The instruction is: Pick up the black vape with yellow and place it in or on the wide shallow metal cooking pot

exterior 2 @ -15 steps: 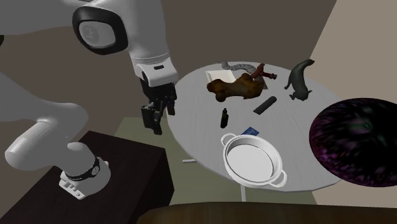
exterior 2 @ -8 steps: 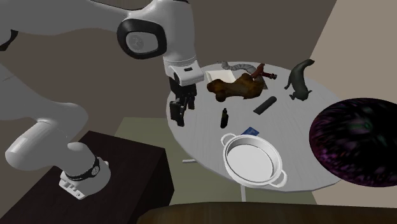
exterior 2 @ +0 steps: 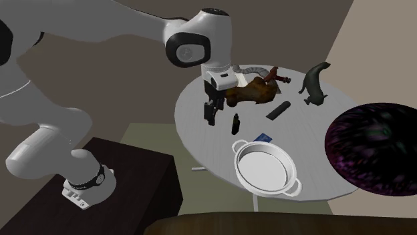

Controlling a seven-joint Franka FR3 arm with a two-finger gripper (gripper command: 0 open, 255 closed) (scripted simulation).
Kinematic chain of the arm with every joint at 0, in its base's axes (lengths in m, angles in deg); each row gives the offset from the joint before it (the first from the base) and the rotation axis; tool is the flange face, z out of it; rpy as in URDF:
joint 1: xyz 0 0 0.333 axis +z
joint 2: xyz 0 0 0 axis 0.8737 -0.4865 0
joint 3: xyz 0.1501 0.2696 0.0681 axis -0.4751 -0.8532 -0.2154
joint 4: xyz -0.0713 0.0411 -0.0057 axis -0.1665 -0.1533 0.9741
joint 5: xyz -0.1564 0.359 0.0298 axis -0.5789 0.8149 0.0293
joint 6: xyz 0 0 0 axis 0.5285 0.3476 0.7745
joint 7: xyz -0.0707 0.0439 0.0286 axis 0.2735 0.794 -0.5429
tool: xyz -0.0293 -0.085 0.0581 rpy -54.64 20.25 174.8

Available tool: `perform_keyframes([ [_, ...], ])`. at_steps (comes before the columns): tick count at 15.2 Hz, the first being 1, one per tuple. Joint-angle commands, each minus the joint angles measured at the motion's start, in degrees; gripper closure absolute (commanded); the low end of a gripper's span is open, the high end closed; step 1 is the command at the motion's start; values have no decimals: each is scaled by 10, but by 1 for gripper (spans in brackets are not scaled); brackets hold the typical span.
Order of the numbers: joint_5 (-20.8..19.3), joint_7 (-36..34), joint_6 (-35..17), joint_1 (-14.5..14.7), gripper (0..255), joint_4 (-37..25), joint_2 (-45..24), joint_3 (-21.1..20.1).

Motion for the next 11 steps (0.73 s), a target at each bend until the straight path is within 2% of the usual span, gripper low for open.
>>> perform_keyframes([
  [1, -9, -33, -9, 6, 0, -29, -40, -13],
  [9, -69, -143, -11, 51, 0, -192, -219, -32],
  [11, -71, -145, -24, 52, 0, -183, -224, -30],
])
